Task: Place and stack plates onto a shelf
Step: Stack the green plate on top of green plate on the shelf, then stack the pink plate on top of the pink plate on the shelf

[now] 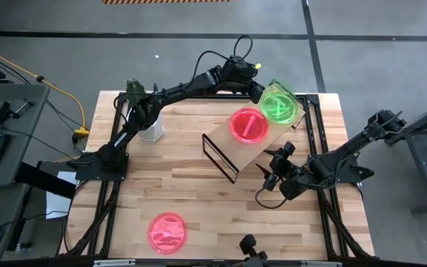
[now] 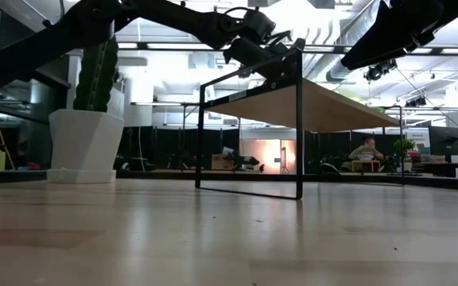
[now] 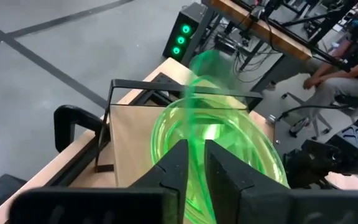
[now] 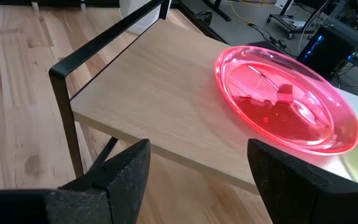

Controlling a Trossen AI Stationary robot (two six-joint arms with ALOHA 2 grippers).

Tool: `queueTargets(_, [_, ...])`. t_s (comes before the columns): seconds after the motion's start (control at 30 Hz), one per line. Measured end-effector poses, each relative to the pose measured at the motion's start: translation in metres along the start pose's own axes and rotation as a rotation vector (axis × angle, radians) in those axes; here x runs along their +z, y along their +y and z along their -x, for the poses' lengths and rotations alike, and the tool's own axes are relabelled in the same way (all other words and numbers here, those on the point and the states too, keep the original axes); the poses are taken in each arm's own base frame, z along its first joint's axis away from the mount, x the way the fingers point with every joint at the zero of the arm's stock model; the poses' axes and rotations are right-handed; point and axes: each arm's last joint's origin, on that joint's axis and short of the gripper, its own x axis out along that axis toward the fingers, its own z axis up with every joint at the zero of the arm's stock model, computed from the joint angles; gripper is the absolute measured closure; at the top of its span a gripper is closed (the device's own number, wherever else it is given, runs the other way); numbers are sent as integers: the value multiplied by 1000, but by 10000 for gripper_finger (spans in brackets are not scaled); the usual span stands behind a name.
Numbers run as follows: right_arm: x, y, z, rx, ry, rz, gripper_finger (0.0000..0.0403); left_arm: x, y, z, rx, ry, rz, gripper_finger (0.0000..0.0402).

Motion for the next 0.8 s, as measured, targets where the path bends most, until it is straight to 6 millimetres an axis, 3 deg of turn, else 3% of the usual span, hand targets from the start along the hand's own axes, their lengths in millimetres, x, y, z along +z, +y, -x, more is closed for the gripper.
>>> queueTargets(0.3, [0, 0, 0, -12, -8, 9, 142, -3, -13, -2, -39, -4, -47, 292])
queueTargets(0.5, [0, -1, 0, -25, -18, 1, 142, 0, -16, 2, -60, 9, -101, 271])
queueTargets(0.6, [1, -1, 0, -27, -19, 1, 142, 19, -11, 26, -83, -1, -125, 271])
queueTargets(0.8, [2, -3, 0, -89, -64, -27, 142, 61, -11, 105, -63, 12, -211, 270])
